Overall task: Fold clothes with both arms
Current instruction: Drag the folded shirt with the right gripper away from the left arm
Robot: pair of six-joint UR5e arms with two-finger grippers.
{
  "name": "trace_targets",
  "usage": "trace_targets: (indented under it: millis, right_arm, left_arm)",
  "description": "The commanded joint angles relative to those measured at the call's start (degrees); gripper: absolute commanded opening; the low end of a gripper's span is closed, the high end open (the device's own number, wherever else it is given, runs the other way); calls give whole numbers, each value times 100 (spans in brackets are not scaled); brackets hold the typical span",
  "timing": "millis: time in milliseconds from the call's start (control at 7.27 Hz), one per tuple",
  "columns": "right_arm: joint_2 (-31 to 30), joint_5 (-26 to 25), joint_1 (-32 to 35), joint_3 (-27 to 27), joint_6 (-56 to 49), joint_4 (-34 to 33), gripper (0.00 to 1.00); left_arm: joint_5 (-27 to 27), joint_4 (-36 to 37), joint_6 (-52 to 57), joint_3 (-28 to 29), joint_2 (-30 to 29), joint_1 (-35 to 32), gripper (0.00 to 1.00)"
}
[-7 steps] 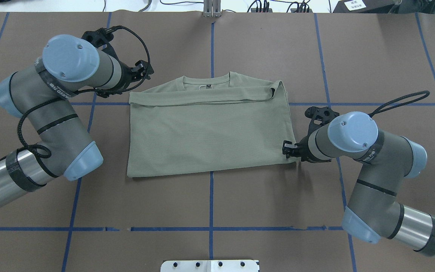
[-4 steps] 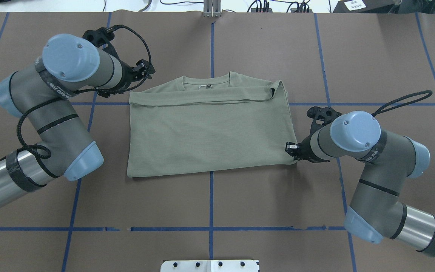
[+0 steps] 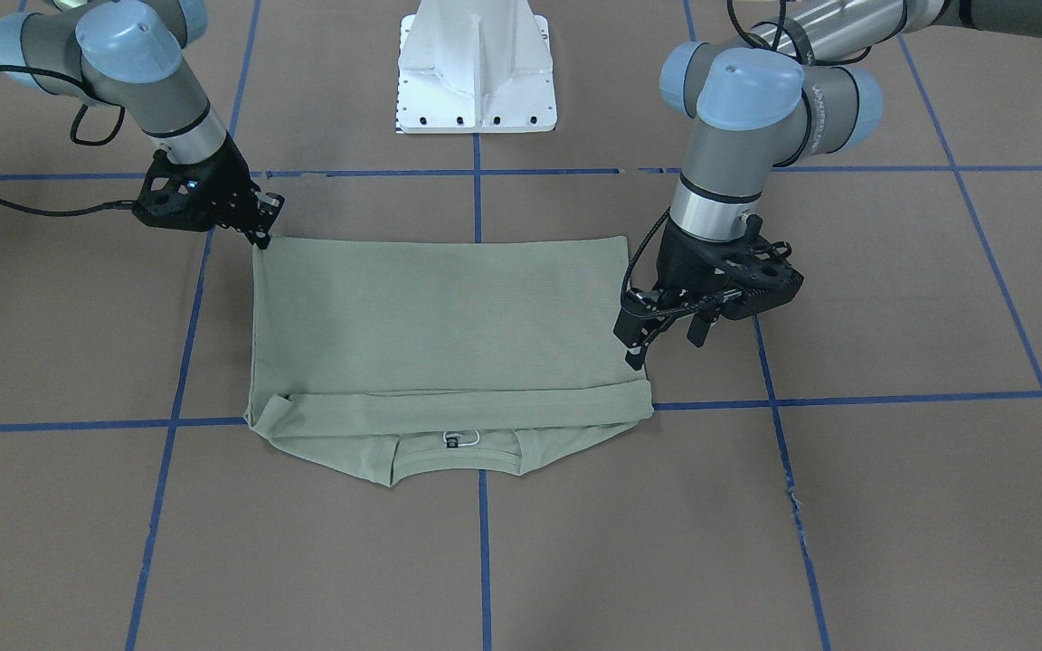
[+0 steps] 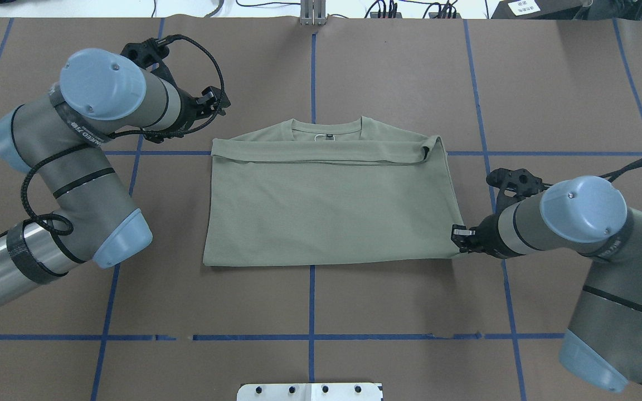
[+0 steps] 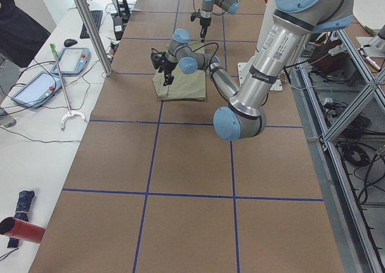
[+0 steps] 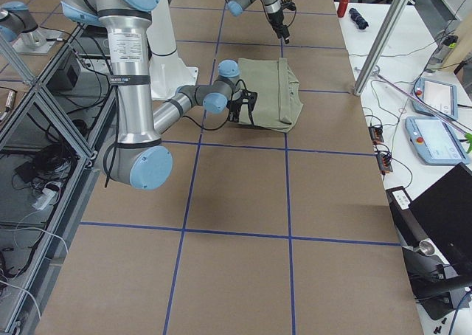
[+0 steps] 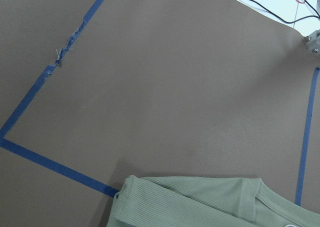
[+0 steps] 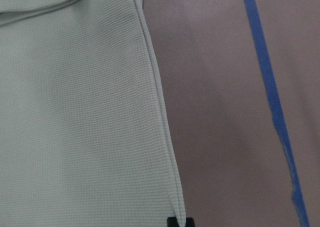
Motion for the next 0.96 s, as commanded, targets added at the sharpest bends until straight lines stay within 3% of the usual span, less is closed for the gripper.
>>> trace_targets:
  millis: [0,275,825]
  right_arm:
    - [-522,291,-363,300,10,3,0]
    - [-1398,555,-906,1061,10,3,0]
    - [-1482,768,-2339,1188,387,11,0]
  left_arm:
    - [9,0,-9,-4,18,0,100]
    - [26,0,-9,-4,26,0,100]
    - [44,0,-9,-13,27,0,100]
